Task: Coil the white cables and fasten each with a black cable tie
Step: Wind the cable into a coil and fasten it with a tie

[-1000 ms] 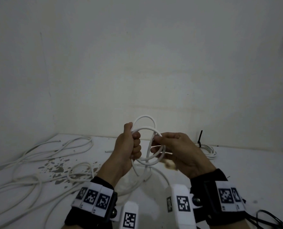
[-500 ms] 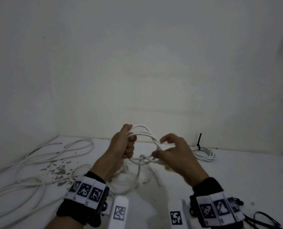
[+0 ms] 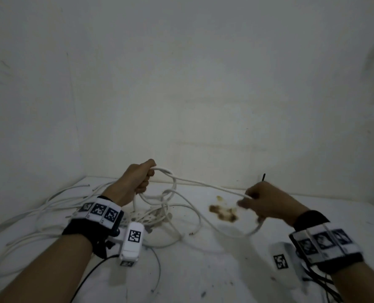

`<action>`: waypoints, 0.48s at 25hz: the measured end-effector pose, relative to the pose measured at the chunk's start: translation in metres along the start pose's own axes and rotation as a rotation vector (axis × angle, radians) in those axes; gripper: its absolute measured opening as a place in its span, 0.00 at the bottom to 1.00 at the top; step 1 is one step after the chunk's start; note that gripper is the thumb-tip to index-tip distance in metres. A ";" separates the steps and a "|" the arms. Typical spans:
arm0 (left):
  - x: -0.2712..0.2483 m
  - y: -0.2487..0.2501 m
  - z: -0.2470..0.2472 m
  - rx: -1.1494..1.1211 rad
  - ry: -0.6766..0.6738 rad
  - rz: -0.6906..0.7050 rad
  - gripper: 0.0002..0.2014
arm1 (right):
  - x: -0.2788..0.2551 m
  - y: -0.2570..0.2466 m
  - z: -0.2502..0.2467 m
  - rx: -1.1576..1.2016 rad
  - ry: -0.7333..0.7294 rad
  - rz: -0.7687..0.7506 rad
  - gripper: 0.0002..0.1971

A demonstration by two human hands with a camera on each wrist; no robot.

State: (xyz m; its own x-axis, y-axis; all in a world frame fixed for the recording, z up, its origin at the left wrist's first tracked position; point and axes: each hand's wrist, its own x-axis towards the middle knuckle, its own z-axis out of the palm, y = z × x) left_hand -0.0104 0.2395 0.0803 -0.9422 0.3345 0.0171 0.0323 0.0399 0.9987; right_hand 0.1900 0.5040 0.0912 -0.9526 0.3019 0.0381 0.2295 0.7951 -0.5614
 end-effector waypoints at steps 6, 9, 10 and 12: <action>0.009 0.011 -0.009 -0.001 0.085 0.017 0.15 | 0.034 0.022 -0.005 0.072 0.634 0.108 0.29; 0.012 0.015 -0.027 -0.055 0.140 0.038 0.15 | 0.033 0.018 -0.004 0.946 0.356 0.342 0.28; 0.014 0.014 -0.028 -0.141 0.135 0.034 0.16 | 0.032 0.013 0.000 1.098 0.233 0.378 0.28; 0.019 0.012 -0.029 -0.310 0.142 0.026 0.16 | 0.035 0.000 0.008 0.905 0.064 0.286 0.29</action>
State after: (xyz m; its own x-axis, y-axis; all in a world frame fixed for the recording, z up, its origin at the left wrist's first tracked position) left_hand -0.0378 0.2195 0.0938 -0.9801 0.1966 0.0274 -0.0255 -0.2618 0.9648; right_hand 0.1553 0.5105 0.0856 -0.8652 0.4718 -0.1695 0.1845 -0.0148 -0.9827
